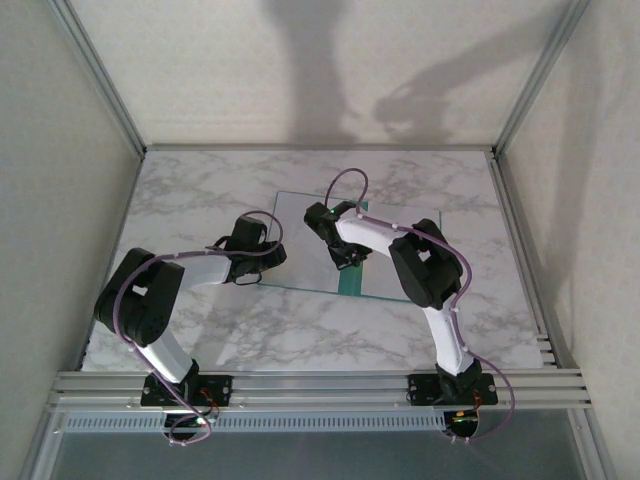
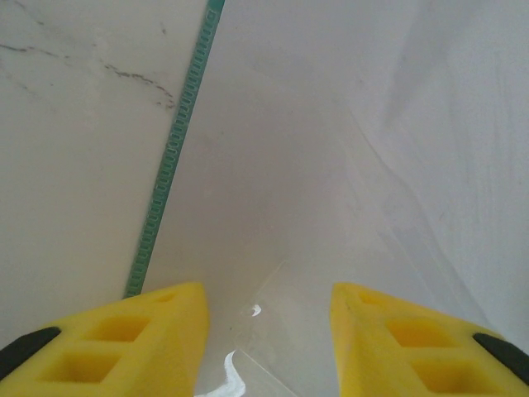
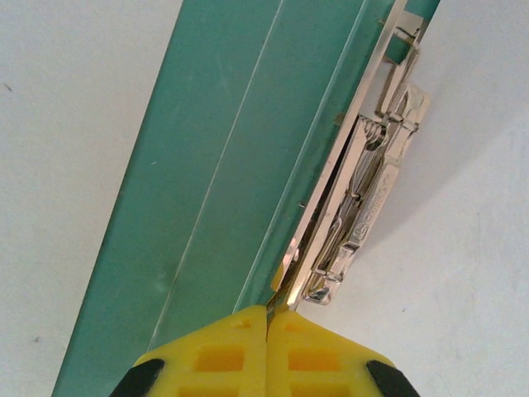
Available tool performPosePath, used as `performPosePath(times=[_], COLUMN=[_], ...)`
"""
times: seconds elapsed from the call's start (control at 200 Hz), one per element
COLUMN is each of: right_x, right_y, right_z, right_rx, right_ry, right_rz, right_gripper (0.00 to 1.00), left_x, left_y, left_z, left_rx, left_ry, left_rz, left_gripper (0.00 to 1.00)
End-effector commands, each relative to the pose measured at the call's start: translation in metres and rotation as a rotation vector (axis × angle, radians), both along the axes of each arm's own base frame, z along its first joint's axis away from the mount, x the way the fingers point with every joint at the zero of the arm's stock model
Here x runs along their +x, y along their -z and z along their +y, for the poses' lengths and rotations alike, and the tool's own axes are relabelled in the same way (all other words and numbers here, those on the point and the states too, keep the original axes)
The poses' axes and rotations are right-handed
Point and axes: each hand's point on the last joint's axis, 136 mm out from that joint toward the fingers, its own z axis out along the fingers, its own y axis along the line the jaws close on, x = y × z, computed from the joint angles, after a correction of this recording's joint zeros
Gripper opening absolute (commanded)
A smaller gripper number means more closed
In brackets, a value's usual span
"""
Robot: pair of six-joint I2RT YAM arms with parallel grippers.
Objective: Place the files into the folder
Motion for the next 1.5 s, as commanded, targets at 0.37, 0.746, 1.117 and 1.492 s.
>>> performPosePath(times=[0.37, 0.746, 1.117, 1.492], right_x=[-0.033, -0.041, -0.033, -0.022], right_y=[0.062, 0.071, 0.061, 0.05], right_z=[0.0, 0.01, 0.027, 0.038], right_rx=[0.065, 0.122, 0.205, 0.244], right_ry=[0.055, 0.064, 0.066, 0.065], right_rz=[0.224, 0.304, 0.296, 0.266], right_gripper=[0.0, 0.0, 0.0, 0.0], left_x=[-0.042, -0.042, -0.042, -0.041], left_y=[0.05, 0.049, 0.049, 0.047], left_z=[0.016, 0.014, 0.014, 0.012], left_rx=[0.078, 0.075, 0.076, 0.073], left_ry=[0.006, 0.009, 0.009, 0.012], left_rz=[0.196, 0.195, 0.193, 0.19], left_gripper=[0.45, 0.45, 0.45, 0.45])
